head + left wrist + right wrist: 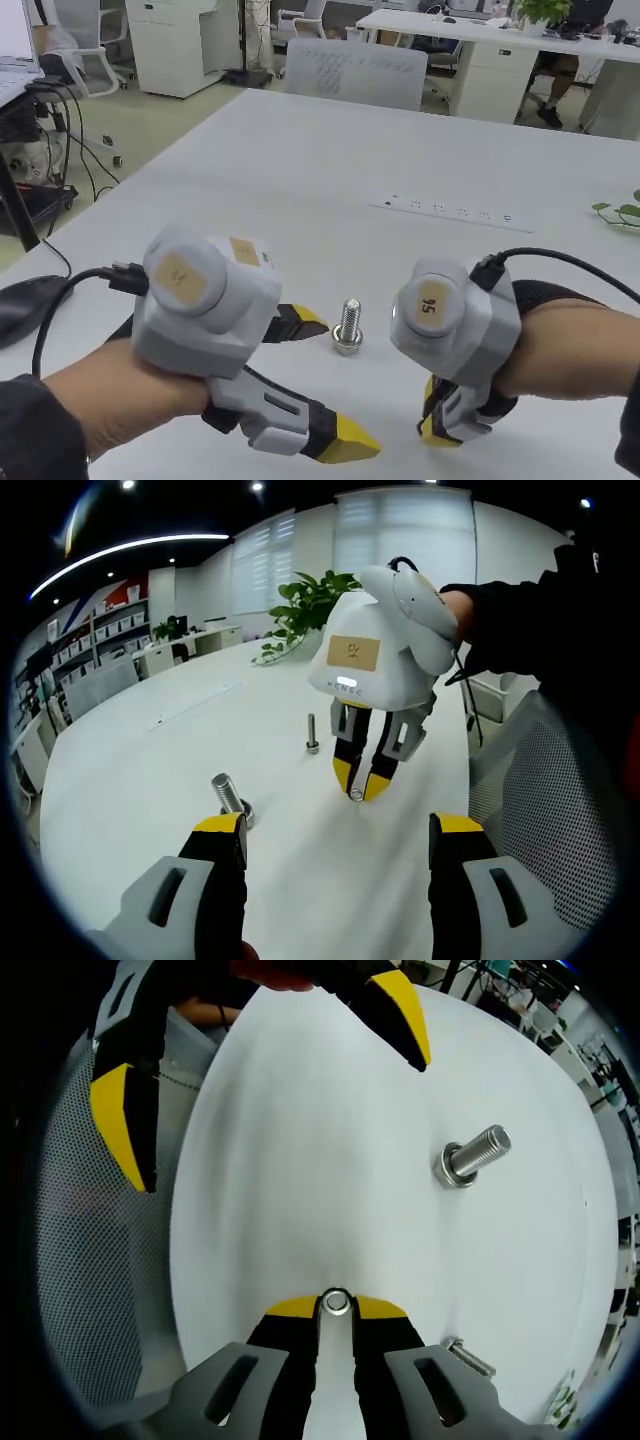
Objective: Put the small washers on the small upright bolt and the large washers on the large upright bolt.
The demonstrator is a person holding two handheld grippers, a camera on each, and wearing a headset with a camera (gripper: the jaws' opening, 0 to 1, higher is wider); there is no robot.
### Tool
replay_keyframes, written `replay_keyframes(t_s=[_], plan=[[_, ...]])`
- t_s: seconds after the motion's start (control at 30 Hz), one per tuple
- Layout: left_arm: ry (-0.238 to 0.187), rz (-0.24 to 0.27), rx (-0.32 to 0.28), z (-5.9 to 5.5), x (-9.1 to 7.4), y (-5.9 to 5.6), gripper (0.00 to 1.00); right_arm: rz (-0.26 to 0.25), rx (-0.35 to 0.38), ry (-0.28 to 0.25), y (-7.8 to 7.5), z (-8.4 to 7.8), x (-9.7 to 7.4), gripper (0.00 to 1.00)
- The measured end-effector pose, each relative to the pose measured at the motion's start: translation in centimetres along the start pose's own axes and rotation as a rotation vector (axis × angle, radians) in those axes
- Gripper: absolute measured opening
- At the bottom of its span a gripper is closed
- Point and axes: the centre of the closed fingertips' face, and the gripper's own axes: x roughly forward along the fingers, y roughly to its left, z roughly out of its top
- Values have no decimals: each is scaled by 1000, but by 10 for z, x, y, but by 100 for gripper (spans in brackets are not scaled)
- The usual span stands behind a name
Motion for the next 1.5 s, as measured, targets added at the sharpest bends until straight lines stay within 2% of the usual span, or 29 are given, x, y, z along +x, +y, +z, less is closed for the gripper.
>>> replay_keyframes(t_s=[0.63,1.5], plan=[[-4,-1,3,-1,-2,-1,74,-9,68,-6,6,-24,-13,13],[3,-3,1,-3,-1,-2,74,-42,189,4,2,-77,-30,13]])
